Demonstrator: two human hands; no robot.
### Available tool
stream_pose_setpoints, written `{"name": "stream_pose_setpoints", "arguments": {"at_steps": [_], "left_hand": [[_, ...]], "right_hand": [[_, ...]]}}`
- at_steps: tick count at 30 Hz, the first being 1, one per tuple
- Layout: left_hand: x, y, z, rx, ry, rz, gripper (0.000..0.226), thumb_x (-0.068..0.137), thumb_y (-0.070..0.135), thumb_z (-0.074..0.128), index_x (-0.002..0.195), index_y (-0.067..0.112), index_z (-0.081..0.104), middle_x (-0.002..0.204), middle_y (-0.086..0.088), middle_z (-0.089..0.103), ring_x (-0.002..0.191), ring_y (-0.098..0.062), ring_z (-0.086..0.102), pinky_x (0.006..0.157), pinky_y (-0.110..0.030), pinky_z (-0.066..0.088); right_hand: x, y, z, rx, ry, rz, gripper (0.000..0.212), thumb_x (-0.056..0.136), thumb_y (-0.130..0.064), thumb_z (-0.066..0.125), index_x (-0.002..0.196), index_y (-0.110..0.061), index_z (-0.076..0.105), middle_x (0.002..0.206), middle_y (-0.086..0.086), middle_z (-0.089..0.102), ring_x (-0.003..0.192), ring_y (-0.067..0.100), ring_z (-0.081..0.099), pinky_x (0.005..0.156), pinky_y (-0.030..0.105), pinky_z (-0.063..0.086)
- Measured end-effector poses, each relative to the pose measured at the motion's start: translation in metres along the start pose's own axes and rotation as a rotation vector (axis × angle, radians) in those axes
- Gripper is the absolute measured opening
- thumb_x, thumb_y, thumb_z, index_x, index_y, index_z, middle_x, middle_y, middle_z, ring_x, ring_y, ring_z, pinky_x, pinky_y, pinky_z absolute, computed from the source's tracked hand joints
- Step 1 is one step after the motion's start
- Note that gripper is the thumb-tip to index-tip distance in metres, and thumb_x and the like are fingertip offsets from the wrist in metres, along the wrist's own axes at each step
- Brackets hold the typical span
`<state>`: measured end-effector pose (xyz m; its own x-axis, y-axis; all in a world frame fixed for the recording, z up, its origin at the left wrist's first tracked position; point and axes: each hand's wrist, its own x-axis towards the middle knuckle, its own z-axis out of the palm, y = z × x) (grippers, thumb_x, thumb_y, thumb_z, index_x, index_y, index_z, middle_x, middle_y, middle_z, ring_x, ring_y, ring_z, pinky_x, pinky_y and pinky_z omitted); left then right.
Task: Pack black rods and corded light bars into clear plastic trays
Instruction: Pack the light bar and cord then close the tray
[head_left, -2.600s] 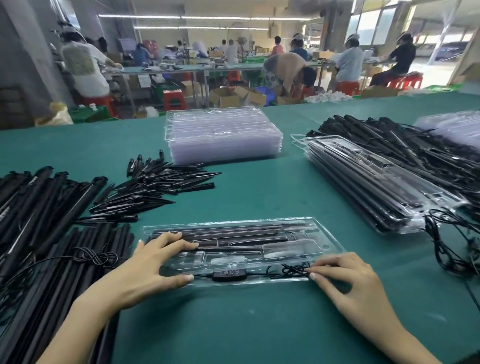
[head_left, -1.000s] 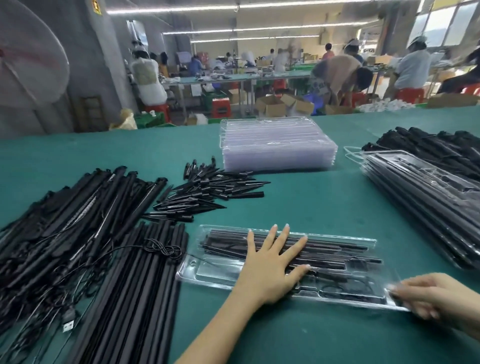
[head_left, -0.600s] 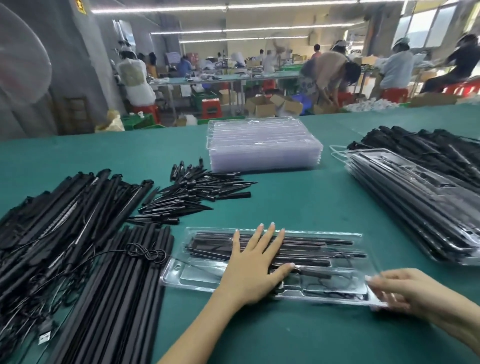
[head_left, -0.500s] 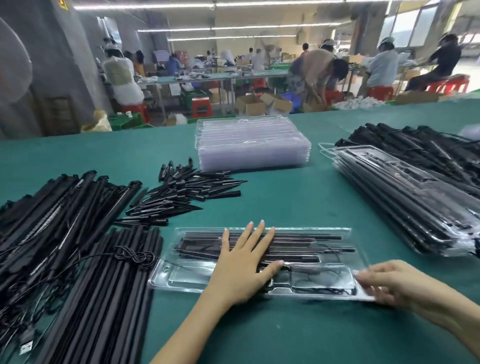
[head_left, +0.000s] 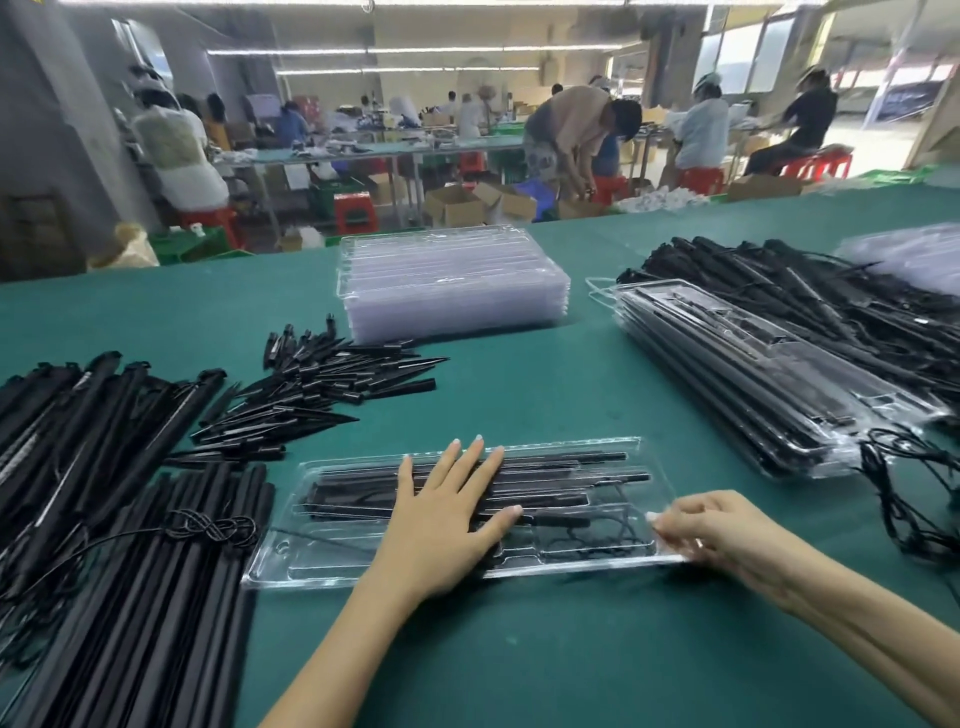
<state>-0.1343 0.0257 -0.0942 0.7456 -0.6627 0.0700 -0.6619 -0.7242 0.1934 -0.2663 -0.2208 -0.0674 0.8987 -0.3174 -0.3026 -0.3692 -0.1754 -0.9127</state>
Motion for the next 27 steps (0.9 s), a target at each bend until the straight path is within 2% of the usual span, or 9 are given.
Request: {"name": "stream_pose_setpoints", "arguments": {"at_steps": [2,4,7,9,12,14,16,20,27], "left_hand": [[0.002,-0.002,-0.004,-0.150,0.017,0.020,0.063,0.096,0.055,0.034,0.150,0.042,0.004,0.153,0.023,-0.006,0.143,0.001,-0.010,0.117,-0.044,-0.014],[0.003,-0.007,-0.015,-0.591,0.110,-0.008,0.061,0.095,0.015,0.050,0.147,0.031,0.022,0.154,0.015,0.016,0.144,-0.004,0.010,0.120,-0.039,-0.001],[-0.004,-0.029,-0.031,-1.041,0.316,-0.211,0.063,0.085,-0.023,0.037,0.131,0.020,0.044,0.140,0.002,0.042,0.136,-0.014,0.036,0.111,-0.025,0.033],[-0.012,-0.039,-0.032,-0.895,0.392,-0.266,0.057,0.084,-0.023,0.037,0.122,0.016,0.052,0.128,-0.001,0.051,0.127,-0.014,0.046,0.103,-0.019,0.041],[-0.020,-0.039,-0.018,-0.437,0.361,-0.214,0.052,0.088,-0.010,0.041,0.123,0.025,0.056,0.127,0.011,0.055,0.133,-0.008,0.039,0.118,-0.044,0.019],[-0.021,-0.036,-0.012,-0.190,0.258,-0.234,0.045,0.099,0.011,0.035,0.131,0.040,0.047,0.140,0.022,0.042,0.143,-0.004,0.020,0.115,-0.053,-0.005],[-0.019,-0.036,-0.010,-0.100,0.142,-0.252,0.039,0.102,0.039,0.025,0.140,0.051,0.030,0.152,0.024,0.023,0.146,-0.004,0.004,0.111,-0.056,-0.013],[-0.015,-0.041,-0.004,0.043,-0.028,-0.244,0.049,0.097,0.057,0.012,0.140,0.056,-0.013,0.157,0.019,-0.010,0.145,-0.007,-0.016,0.110,-0.059,-0.015],[-0.009,-0.048,-0.022,0.028,-0.229,-0.187,0.052,0.099,0.056,0.015,0.146,0.050,-0.005,0.158,0.012,-0.016,0.145,-0.012,-0.016,0.109,-0.062,-0.015]], "right_hand": [[-0.003,0.001,-0.004,-0.135,-0.036,-0.053,0.036,0.085,-0.025,0.068,0.053,-0.012,0.062,0.055,0.005,0.057,0.050,0.014,0.046,0.058,0.023,0.039],[-0.005,0.001,-0.008,-0.343,0.020,-0.094,0.040,0.085,-0.037,0.067,0.057,-0.009,0.064,0.053,0.004,0.062,0.047,0.015,0.056,0.056,0.022,0.044],[-0.005,-0.002,-0.011,-0.564,0.114,-0.141,0.042,0.085,-0.042,0.065,0.060,-0.008,0.064,0.054,0.002,0.066,0.048,0.011,0.064,0.055,0.022,0.050],[-0.007,-0.004,-0.007,-0.766,0.173,-0.134,0.035,0.088,-0.046,0.060,0.075,-0.015,0.067,0.068,-0.001,0.070,0.066,0.010,0.067,0.067,0.026,0.052],[-0.007,-0.012,0.017,-1.220,0.466,-0.465,0.039,0.092,-0.037,0.058,0.124,-0.014,0.054,0.111,0.002,0.063,0.102,0.021,0.060,0.084,0.033,0.050],[-0.008,-0.022,0.049,-1.110,0.482,-0.876,0.040,0.082,-0.027,0.073,0.118,-0.011,0.063,0.106,0.003,0.066,0.094,0.023,0.064,0.075,0.035,0.056],[-0.009,-0.027,0.082,-1.097,0.294,-1.098,0.035,0.082,-0.040,0.068,0.111,-0.021,0.069,0.107,-0.008,0.068,0.094,0.012,0.065,0.077,0.027,0.055],[0.005,-0.022,0.112,-1.289,0.087,-1.125,0.048,0.078,-0.060,0.062,0.114,-0.028,0.068,0.118,-0.013,0.065,0.103,0.008,0.063,0.086,0.024,0.051],[0.021,-0.021,0.126,-1.372,0.110,-1.289,0.027,0.086,-0.033,0.051,0.088,-0.012,0.066,0.086,0.003,0.063,0.075,0.021,0.059,0.061,0.031,0.052]]}}
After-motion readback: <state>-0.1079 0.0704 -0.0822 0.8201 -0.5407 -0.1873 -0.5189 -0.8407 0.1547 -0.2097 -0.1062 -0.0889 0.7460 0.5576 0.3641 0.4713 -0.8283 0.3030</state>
